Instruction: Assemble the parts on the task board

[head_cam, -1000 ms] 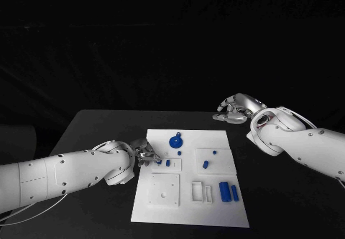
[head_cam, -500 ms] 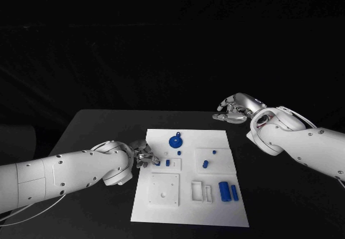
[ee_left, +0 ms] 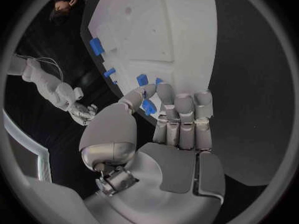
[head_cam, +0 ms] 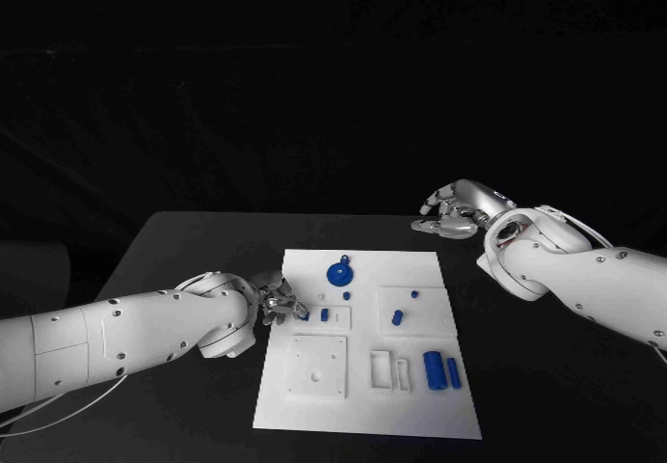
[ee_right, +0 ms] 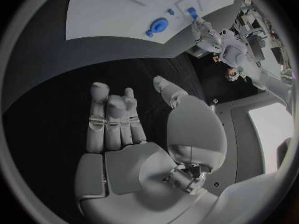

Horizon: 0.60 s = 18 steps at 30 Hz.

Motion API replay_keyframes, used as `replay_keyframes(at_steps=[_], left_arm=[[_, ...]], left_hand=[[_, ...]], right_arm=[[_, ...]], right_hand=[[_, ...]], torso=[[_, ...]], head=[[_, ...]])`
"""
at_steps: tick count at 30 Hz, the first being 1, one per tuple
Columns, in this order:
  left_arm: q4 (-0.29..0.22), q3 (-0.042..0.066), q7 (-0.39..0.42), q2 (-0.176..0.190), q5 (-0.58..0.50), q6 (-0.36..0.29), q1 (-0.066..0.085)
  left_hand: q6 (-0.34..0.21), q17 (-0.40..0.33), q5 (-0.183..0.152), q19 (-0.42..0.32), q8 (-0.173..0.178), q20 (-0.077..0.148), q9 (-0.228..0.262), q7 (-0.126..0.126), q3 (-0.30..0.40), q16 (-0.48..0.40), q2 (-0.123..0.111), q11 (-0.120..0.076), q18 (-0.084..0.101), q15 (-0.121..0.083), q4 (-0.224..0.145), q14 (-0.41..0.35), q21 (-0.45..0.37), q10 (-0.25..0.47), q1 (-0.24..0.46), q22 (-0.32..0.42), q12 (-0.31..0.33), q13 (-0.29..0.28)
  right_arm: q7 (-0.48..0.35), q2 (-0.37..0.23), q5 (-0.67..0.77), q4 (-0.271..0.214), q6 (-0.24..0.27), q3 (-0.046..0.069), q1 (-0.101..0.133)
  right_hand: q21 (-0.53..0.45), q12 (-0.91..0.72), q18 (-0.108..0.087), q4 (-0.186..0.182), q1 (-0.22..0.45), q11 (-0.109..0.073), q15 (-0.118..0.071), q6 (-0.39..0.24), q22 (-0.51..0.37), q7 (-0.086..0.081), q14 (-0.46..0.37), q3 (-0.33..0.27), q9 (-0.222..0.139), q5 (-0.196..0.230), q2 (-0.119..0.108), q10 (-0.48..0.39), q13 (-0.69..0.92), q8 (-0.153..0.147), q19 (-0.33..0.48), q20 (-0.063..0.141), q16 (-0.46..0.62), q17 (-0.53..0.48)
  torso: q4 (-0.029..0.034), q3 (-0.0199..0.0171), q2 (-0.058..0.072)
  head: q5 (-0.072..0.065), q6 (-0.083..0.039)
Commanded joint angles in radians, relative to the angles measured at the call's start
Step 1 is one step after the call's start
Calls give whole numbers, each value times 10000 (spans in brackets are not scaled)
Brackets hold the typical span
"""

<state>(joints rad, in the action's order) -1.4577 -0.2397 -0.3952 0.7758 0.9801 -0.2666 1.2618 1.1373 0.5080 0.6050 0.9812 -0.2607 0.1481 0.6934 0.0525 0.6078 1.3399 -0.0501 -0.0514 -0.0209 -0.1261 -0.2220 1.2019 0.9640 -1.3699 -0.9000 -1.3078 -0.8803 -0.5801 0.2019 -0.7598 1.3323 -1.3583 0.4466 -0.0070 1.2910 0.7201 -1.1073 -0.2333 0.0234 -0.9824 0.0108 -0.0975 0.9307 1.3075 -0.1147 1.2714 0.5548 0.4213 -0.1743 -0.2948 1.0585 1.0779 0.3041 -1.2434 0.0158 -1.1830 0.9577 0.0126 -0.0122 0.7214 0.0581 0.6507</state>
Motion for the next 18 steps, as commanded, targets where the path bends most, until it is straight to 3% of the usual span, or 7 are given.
replay_keyframes(at_steps=[1, 4, 5, 8, 10, 18], left_arm=[[-8, -10, -63, -29, 31, 212, -17], [-3, -10, -64, -51, 31, 200, -17], [-1, -10, -63, -59, 31, 197, -17], [13, -10, -53, -85, 31, 163, -17], [33, -10, -54, -124, 39, 161, -17], [100, -9, -41, -225, 150, 148, -17]], left_hand=[[565, 16, -21, 54, -528, 1174, 591, -463, 646, 33, 90, -535, -99, -601, -599, 469, 44, -464, -14, -210, -68, -17], [573, 17, -113, 52, -526, 1174, 596, -462, 637, 42, 94, -534, -98, -601, -582, 469, 52, -465, 3, -208, -82, -24], [623, 24, -436, 57, -549, 1179, 614, -475, 613, 65, 102, -538, -99, -605, -537, 478, 67, -476, 24, -206, -108, -35], [673, 33, -676, 54, -568, 1185, 636, -489, 615, 99, 85, -553, -101, -613, -492, 488, 80, -486, 30, -201, -148, -52], [728, 46, -1089, 55, -592, 1195, 672, -507, 629, 149, 59, -573, -106, -630, -422, 496, 99, -491, 10, -196, -211, -81], [852, 98, -1369, 72, -649, 1211, 745, -556, 631, 312, 19, -620, -112, -662, -345, 545, 166, -521, -20, -204, -392, -161]], right_arm=[[-66, -1, 39, -15, -51, 4, -5], [-65, -1, 39, -13, -54, 4, -5], [-65, -1, 39, -16, -54, 4, -5], [-66, 2, 39, -16, -54, 4, -5], [-67, 3, 39, -17, -54, 4, -5], [-67, 13, 39, -23, -53, 4, -5]], right_hand=[[-55, -38, -285, -71, -53, -15, -29, -18, 145, -76, 42, -5, -16, -33, 1, -78, -10, -24, -9, 74, 36, 9], [-55, -38, -285, -71, -53, -15, -29, -17, 145, -76, 42, -5, -16, -33, 1, -78, -10, -24, -9, 74, 36, 9], [-55, -38, -285, -71, -53, -15, -29, -17, 145, -76, 42, -5, -16, -33, 1, -78, -10, -24, -9, 74, 36, 9], [-56, -38, -285, -72, -54, -15, -29, -17, 145, -76, 42, -5, -16, -34, 1, -78, -11, -24, -9, 74, 37, 9], [-56, -39, -285, -73, -54, -15, -29, -17, 145, -76, 42, -6, -16, -35, 2, -79, -12, -24, -9, 74, 37, 9], [-58, -40, -285, -78, -56, -16, -29, -16, 145, -76, 43, -8, -15, -40, 2, -79, -15, -24, -10, 74, 39, 10]], torso=[[-6, -1, 2], [-7, -5, 2], [-8, -5, 0], [-8, -9, 3], [-11, -9, 2], [-12, -13, 3]], head=[[11, 3], [16, 2], [22, 3], [38, 6], [35, 6], [34, 7]])
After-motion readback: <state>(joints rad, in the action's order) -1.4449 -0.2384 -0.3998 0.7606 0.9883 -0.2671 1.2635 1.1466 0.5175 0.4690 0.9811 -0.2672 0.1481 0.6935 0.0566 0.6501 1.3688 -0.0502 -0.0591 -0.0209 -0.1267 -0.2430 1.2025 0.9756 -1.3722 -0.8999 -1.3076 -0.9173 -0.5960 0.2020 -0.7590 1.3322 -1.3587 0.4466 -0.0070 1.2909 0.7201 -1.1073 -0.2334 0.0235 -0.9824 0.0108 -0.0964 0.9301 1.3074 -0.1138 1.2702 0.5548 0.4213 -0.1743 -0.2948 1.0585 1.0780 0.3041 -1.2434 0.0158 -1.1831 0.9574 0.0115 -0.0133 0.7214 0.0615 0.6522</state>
